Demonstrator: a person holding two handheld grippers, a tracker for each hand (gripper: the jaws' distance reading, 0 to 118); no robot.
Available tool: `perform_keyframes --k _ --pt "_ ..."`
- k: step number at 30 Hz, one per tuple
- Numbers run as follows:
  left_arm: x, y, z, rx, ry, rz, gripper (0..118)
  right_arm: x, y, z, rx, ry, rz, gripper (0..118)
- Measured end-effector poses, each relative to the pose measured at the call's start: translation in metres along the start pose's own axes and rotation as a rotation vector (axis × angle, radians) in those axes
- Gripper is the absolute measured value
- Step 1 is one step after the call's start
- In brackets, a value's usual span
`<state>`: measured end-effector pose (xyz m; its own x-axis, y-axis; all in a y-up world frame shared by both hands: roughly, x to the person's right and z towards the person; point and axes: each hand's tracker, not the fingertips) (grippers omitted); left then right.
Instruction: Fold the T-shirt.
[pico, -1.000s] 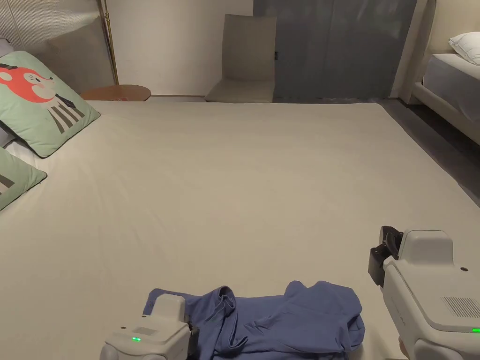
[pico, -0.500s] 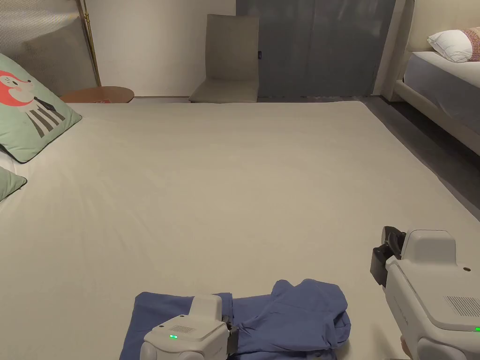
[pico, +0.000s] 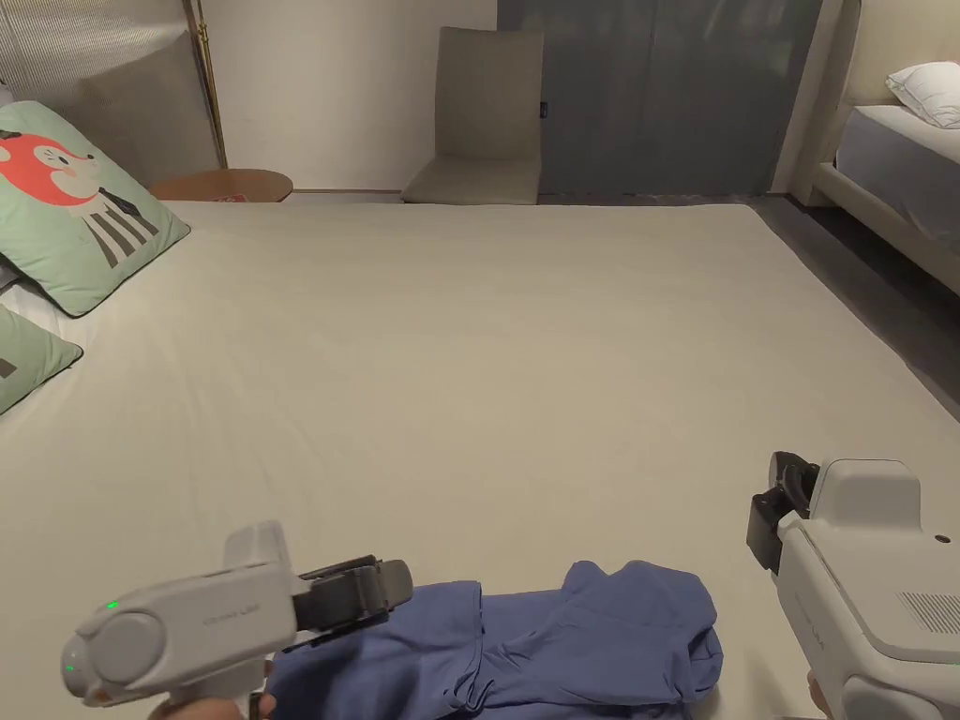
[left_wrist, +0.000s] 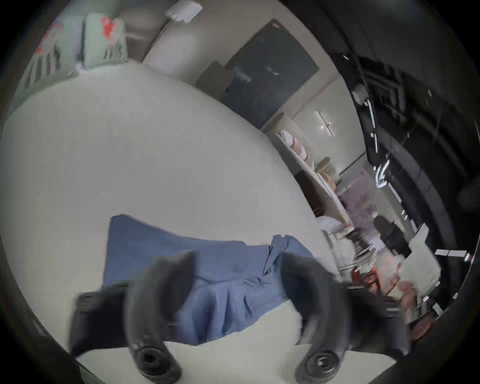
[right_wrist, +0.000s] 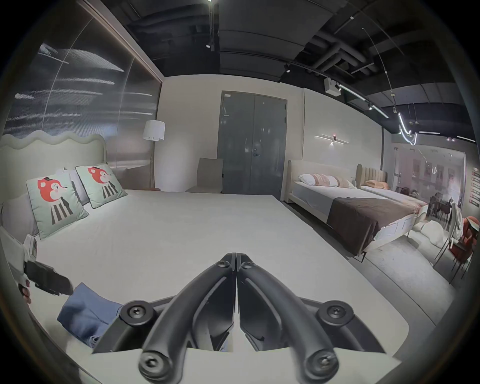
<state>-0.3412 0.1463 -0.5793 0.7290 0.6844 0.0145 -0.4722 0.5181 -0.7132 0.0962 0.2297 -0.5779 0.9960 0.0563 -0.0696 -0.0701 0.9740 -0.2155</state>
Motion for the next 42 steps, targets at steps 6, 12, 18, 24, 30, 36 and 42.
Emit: perform_keyframes --k 6,12,18,24,30,36,42 --pt "-0.05 0.0 0.018 -0.023 0.043 0.123 110 -0.009 -0.003 -0.003 -0.014 0.013 0.006 1" --pt "-0.103 -0.008 0.008 -0.082 0.044 0.187 105 -0.015 -0.003 -0.005 -0.029 0.025 0.021 1" --pt "-0.075 -0.023 -0.006 -0.093 0.021 0.213 54 -0.014 -0.004 -0.01 -0.038 0.02 0.029 1" --pt "-0.068 -0.02 0.003 -0.094 0.054 0.134 14 -0.013 -0.003 -0.013 -0.04 0.021 0.023 1" --pt "-0.075 -0.004 0.046 -0.028 0.151 0.044 13 -0.014 -0.004 -0.019 -0.034 0.038 0.022 1" --pt "-0.07 0.017 0.087 0.004 0.353 0.004 13 -0.02 -0.005 -0.017 -0.03 0.059 0.011 1" --pt "-0.008 0.019 0.062 -0.022 0.424 -0.113 13 -0.022 -0.005 -0.014 -0.03 0.071 -0.002 1"
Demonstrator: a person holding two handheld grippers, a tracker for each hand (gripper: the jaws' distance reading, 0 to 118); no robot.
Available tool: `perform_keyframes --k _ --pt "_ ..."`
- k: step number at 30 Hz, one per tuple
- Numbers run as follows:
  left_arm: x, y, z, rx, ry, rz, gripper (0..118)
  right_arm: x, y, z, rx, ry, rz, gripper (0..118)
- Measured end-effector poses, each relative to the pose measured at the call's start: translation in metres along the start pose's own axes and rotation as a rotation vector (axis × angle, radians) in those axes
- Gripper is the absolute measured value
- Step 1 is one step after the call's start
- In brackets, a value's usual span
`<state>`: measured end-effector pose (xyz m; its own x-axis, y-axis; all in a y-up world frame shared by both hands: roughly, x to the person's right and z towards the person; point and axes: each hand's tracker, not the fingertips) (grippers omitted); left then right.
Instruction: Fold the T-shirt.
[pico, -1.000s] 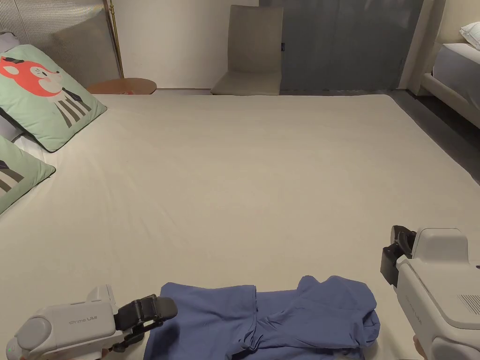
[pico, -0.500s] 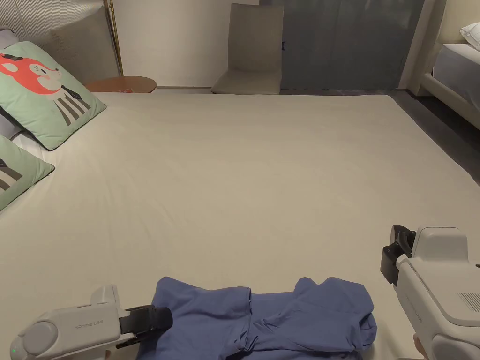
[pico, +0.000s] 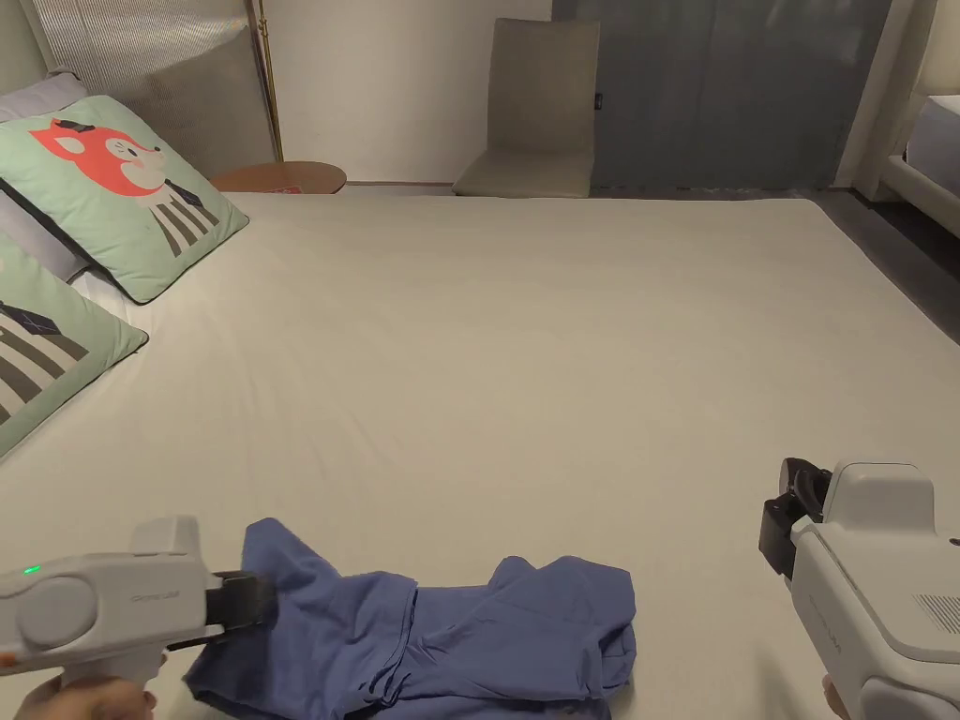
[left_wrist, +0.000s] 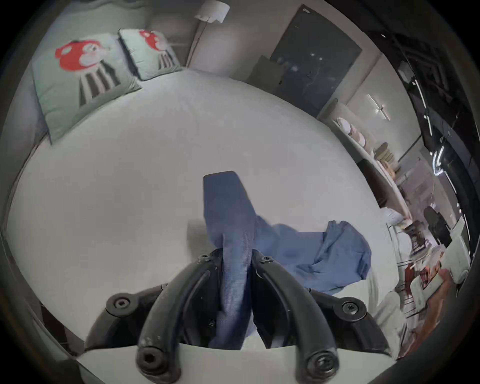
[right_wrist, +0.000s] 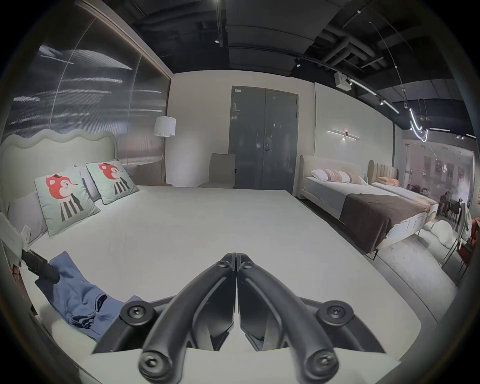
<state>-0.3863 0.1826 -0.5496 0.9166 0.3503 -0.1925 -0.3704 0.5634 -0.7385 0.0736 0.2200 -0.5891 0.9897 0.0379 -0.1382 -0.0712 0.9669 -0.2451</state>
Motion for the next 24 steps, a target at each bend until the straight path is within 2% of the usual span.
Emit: perform_keyframes --k 10,15,19,21,22,23,24 --pt "0.144 -0.006 -0.048 -0.084 -0.198 -0.207 13 0.016 -0.002 0.009 0.008 -0.017 -0.006 1" --pt "0.193 -0.02 -0.077 -0.121 -0.214 -0.257 14 0.027 -0.003 0.018 0.005 -0.047 -0.016 1" --pt "0.216 -0.032 -0.108 -0.148 -0.164 -0.31 14 0.037 -0.004 0.02 0.004 -0.066 -0.021 1" --pt "0.221 -0.036 -0.118 -0.161 -0.154 -0.329 27 0.039 -0.004 0.023 0.006 -0.075 -0.021 1" --pt "0.221 -0.038 -0.121 -0.169 -0.161 -0.329 42 0.041 -0.004 0.023 0.006 -0.079 -0.022 1" --pt "0.221 -0.038 -0.119 -0.184 -0.184 -0.331 68 0.041 -0.004 0.023 0.005 -0.08 -0.022 1" --pt "0.22 -0.039 -0.119 -0.203 -0.226 -0.317 86 0.042 -0.003 0.024 0.004 -0.082 -0.023 1"
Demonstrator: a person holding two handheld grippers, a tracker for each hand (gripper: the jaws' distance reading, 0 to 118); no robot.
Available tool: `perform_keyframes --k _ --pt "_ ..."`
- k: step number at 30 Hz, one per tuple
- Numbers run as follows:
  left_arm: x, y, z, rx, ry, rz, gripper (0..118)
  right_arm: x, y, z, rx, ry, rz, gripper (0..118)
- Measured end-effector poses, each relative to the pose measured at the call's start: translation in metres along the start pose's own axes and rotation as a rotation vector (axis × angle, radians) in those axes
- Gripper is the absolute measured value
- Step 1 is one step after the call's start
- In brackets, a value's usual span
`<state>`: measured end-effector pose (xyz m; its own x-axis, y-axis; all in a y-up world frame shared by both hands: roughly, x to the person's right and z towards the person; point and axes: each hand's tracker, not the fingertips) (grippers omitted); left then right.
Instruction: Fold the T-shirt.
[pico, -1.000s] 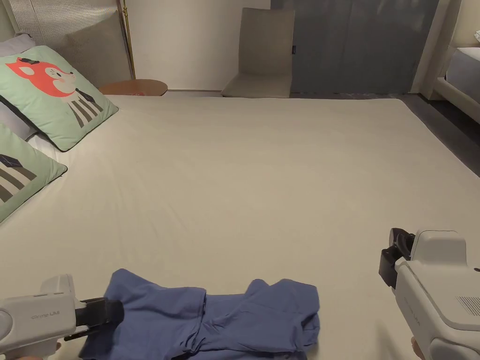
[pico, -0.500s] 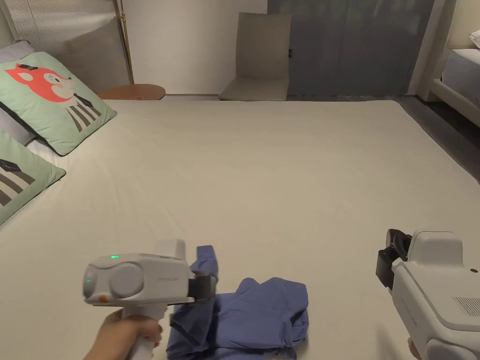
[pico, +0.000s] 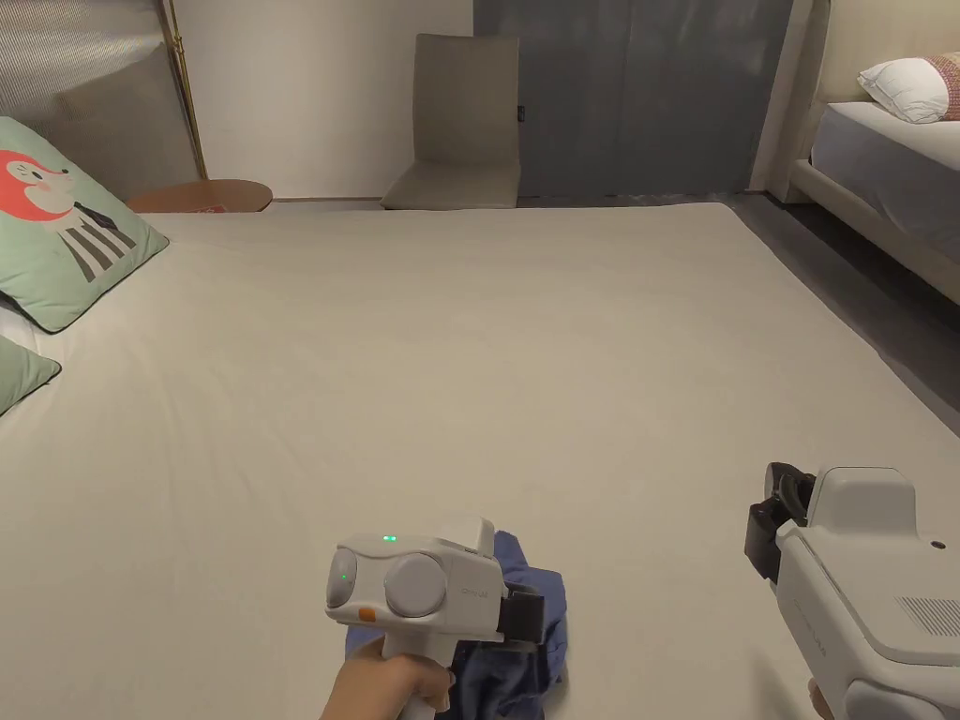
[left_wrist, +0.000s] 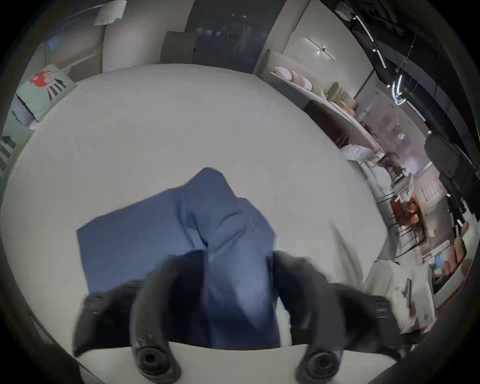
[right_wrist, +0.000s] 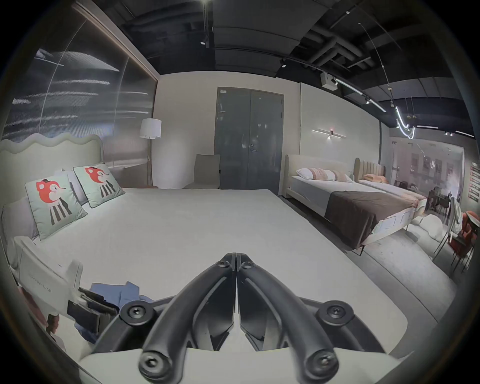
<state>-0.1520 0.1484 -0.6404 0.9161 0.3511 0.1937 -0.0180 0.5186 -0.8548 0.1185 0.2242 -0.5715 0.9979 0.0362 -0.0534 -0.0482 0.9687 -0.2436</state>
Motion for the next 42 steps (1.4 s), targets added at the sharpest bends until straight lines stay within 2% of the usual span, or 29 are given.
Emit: perform_keyframes --k 1,2,6,10,12,13,16,17,21,27,31,36,42 --pt "0.0 0.0 0.0 -0.006 -0.027 0.017 100 0.0 0.0 0.0 0.0 -0.002 -0.002 1" --pt "0.0 -0.001 0.001 0.005 -0.041 0.024 107 0.0 0.0 0.0 -0.001 -0.003 -0.002 1" --pt "-0.002 0.0 0.021 0.157 -0.041 0.008 106 0.001 0.0 -0.001 -0.001 -0.001 -0.003 1" --pt "-0.003 -0.006 0.066 0.393 0.062 -0.041 106 -0.006 0.002 0.002 0.0 0.009 0.002 1" --pt "-0.01 -0.014 0.066 0.496 0.13 -0.064 100 -0.008 0.003 0.002 0.003 0.015 0.002 1" --pt "-0.013 -0.017 0.069 0.528 0.17 -0.068 88 -0.008 0.002 0.001 0.004 0.02 0.0 1" --pt "-0.017 -0.024 0.064 0.548 0.282 -0.102 8 -0.01 0.002 -0.001 0.003 0.027 0.001 1" --pt "-0.019 -0.027 0.06 0.539 0.294 -0.117 0 -0.011 0.002 -0.002 0.001 0.029 0.001 1" --pt "-0.025 -0.037 0.034 0.438 0.263 -0.081 0 -0.01 -0.002 -0.005 -0.003 0.033 0.001 1" --pt "0.001 -0.049 -0.008 0.325 0.22 -0.138 0 -0.005 -0.003 -0.005 -0.017 0.025 -0.002 1" --pt "0.019 -0.049 -0.04 0.238 0.244 -0.191 0 0.005 -0.01 -0.007 -0.031 0.011 0.002 1" --pt "0.02 -0.049 -0.06 0.253 0.245 -0.188 0 0.013 -0.009 -0.002 -0.041 -0.009 -0.002 1" --pt "0.041 -0.056 -0.052 0.264 0.219 -0.19 0 0.013 -0.005 0.002 -0.03 -0.014 -0.01 1"
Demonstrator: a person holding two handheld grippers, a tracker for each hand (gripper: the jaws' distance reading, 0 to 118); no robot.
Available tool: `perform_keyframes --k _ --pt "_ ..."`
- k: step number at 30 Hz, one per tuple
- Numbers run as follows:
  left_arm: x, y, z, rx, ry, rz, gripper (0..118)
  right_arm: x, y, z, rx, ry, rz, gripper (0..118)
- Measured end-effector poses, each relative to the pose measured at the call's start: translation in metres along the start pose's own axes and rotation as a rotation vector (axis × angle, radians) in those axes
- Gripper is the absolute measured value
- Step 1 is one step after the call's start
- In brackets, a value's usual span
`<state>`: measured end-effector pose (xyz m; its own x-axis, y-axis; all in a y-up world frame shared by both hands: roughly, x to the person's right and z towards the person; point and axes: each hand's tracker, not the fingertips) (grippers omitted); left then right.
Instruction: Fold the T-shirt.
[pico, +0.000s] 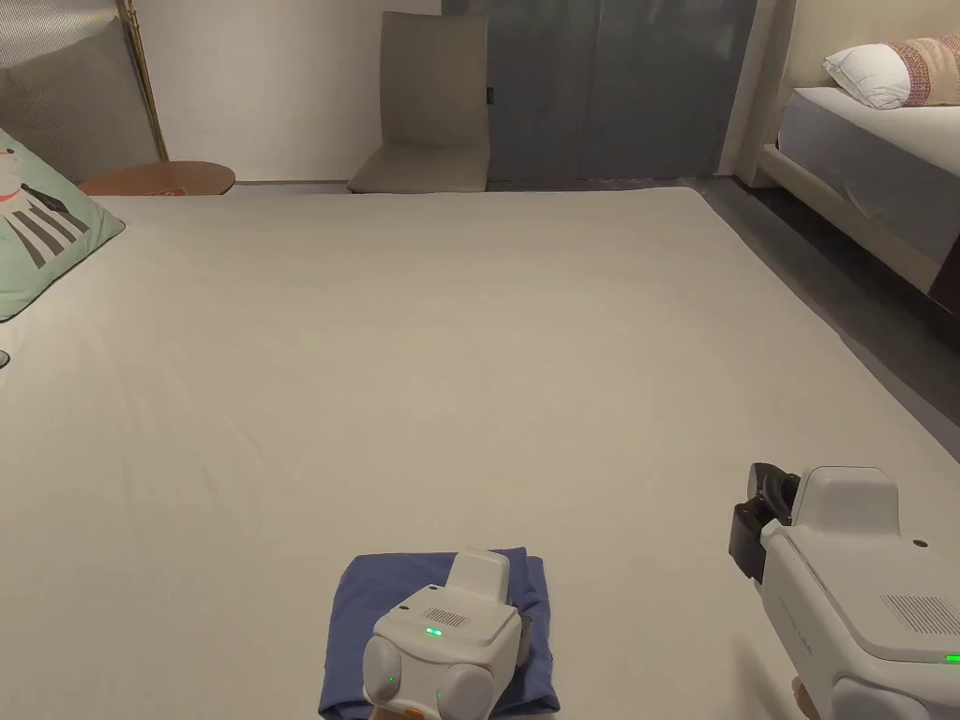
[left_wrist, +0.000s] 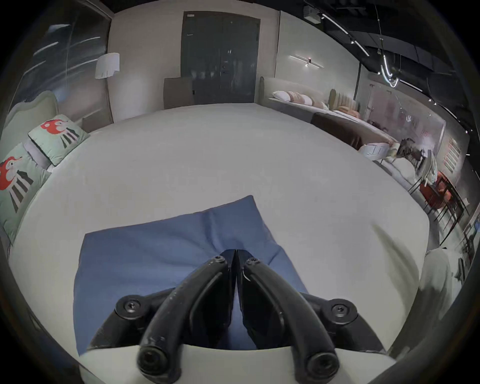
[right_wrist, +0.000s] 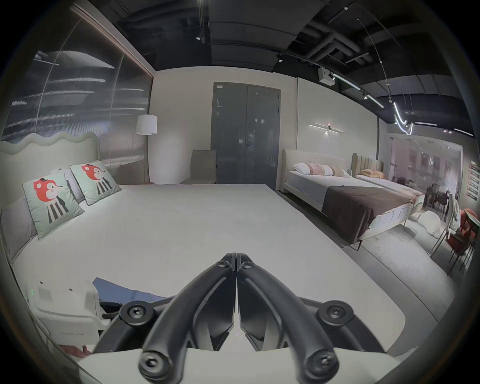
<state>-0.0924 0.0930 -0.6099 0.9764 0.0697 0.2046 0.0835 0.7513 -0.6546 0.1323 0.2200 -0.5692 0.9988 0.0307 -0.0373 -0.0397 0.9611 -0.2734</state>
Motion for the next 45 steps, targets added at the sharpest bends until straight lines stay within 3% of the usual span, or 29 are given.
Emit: perform_keyframes --k 5,8,14,27,45 --pt "0.004 0.004 0.008 0.011 -0.049 0.003 0 -0.007 0.003 0.005 0.016 0.017 0.009 1" --pt "-0.005 0.016 0.033 0.09 -0.104 0.052 0 -0.014 0.009 0.009 0.029 0.037 0.011 1" --pt "-0.044 0.055 0.102 0.298 -0.072 0.063 0 -0.032 0.019 0.012 0.063 0.077 0.024 1" --pt "-0.173 0.069 0.188 0.534 0.269 0.12 0 -0.072 0.031 0.016 0.144 0.129 0.033 1" --pt "-0.202 0.054 0.193 0.572 0.325 0.121 0 -0.097 0.029 0.005 0.114 0.189 0.04 2"
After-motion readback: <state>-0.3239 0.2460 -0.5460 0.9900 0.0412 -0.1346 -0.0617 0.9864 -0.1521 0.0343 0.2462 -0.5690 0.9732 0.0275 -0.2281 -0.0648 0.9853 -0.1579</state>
